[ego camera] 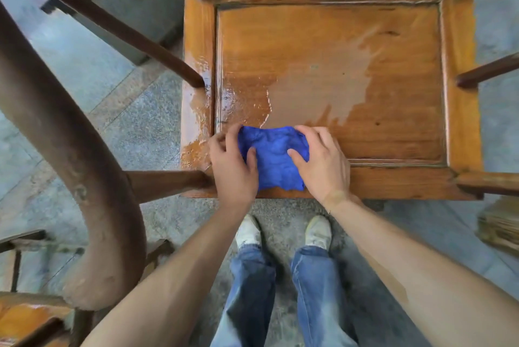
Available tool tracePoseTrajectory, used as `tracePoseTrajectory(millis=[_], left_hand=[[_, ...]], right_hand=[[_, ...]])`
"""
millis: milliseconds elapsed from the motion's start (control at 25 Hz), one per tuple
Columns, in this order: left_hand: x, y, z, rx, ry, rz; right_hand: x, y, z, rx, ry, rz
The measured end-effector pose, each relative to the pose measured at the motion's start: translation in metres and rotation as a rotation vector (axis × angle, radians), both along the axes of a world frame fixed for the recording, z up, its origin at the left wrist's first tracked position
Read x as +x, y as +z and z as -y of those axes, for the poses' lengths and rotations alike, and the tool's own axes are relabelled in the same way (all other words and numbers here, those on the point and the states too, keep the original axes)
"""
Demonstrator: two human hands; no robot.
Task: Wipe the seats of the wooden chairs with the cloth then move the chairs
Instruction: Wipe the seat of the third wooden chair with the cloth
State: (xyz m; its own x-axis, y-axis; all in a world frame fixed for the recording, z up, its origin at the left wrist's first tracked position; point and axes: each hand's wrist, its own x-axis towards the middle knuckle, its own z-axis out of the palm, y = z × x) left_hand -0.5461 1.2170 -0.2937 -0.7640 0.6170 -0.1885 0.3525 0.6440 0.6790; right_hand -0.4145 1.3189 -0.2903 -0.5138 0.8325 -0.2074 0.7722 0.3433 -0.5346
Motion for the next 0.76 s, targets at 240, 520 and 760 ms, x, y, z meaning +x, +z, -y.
tracePoseTrajectory(millis=[240, 520, 760], left_hand=[[0.037, -0.021, 0.017, -0.217, -0.555, -0.472], [0.033, -0.044, 0.0, -0.367, -0.52, -0.511], [-0.054, -0.048, -0.137, -0.44, -0.336, -0.446]], right_hand=[[0.02, -0.01, -0.087, 0.287, -0.076, 0.074], [0.052, -0.047, -0.199, 0.275, 0.003, 0.257], [0.053, -0.053, -0.201, 0.29, 0.012, 0.208]])
